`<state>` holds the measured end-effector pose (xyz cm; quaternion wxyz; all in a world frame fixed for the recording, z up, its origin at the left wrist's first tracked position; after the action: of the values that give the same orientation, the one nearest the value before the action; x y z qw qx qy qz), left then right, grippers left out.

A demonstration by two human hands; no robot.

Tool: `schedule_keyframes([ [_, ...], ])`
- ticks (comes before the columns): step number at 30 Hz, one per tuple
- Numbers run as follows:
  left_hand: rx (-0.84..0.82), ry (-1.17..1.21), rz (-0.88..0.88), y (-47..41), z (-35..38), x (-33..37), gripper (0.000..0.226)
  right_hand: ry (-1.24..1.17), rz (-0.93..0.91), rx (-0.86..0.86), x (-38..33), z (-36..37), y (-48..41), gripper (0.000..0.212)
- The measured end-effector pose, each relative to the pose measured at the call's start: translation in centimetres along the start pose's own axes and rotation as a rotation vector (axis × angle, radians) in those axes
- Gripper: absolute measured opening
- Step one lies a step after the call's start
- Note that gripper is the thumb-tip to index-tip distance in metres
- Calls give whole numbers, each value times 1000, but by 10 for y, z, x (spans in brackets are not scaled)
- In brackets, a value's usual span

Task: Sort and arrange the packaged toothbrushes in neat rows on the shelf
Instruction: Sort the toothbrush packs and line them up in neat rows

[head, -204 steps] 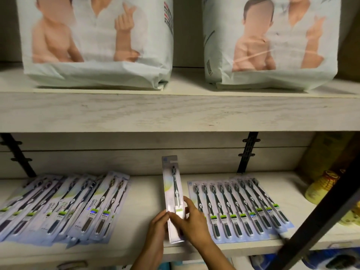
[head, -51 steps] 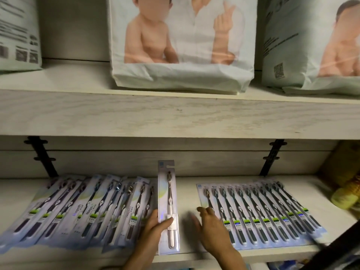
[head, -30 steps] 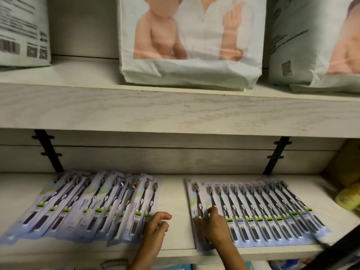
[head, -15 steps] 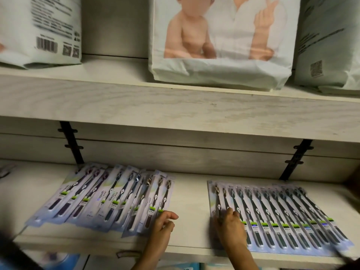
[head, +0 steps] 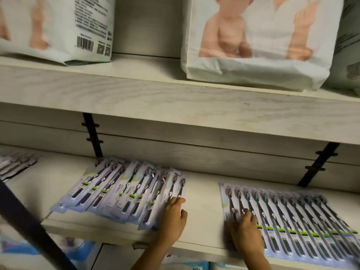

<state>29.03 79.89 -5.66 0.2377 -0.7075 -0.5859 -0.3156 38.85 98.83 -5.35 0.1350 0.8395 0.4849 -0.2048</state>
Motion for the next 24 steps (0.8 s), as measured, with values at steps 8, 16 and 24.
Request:
schedule_keyframes([
  [8,39,-747,85,-11,-3,-13,51,-63,-197,92,-25,-14,13,59],
  [16,137,-649,-1,-16,-1,-12,49,-103,-277,61,-47,-5,25,47],
  [24,206,-318,99,-10,-2,-8,34,-360,-208,38,-54,10,19,34],
])
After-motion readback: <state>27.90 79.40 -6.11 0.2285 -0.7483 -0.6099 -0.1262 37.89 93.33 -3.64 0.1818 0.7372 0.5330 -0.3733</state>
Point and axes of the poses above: each hand's wrist, its own y-axis away from the middle knuckle, its own z-axis out of the palm, x = y × z, the point moved 3 cm from there along -y, towards the middle knuckle, and after that the axes turned 11 degrees about -z, right-handed, at the moved point
